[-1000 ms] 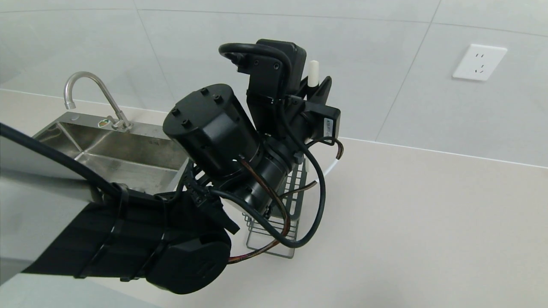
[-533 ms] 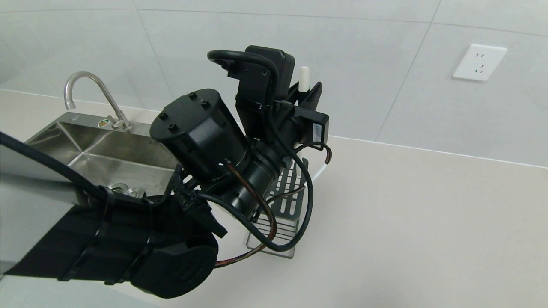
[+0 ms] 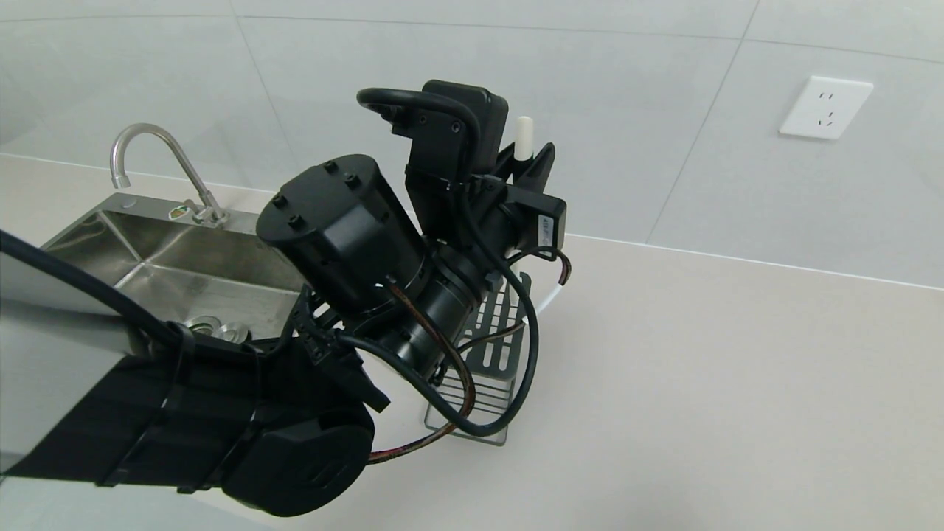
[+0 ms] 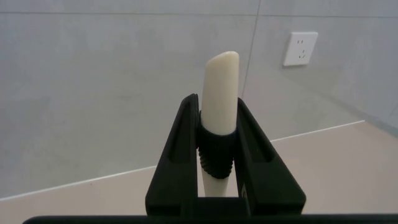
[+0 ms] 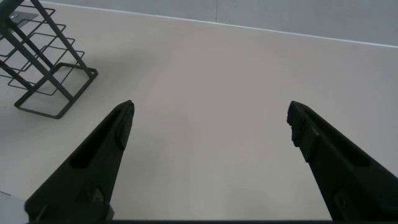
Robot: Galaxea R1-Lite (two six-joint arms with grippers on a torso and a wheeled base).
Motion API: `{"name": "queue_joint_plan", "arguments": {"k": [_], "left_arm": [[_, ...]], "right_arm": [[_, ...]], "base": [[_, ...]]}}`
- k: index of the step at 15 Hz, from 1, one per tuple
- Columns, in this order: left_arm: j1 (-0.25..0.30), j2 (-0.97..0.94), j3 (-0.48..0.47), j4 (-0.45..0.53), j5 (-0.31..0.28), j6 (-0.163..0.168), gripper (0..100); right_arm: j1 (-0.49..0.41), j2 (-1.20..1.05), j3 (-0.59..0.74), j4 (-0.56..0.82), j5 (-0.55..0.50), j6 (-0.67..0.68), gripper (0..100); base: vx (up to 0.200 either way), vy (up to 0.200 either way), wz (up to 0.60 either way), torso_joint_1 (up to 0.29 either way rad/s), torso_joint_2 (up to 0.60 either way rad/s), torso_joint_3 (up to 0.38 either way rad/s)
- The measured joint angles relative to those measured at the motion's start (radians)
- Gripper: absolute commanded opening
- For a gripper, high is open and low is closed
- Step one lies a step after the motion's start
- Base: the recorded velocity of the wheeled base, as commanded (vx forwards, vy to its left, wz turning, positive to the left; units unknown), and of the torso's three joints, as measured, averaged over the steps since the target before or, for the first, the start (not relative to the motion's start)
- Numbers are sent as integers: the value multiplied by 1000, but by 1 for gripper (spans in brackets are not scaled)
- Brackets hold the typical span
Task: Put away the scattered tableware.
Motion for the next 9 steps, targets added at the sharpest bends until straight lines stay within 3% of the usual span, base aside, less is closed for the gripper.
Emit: {"name": "queue_joint_plan", "arguments": {"k": [3,9], "left_arm": [[-1,7,-3,0,-31,8,0],[4,9,-9,1,-32,11,0]], "right_arm": [[0,0,0,0,0,0,100],[0,0,0,0,0,0,100]], "base": [[0,0,0,0,0,0],[0,0,0,0,0,0]]}}
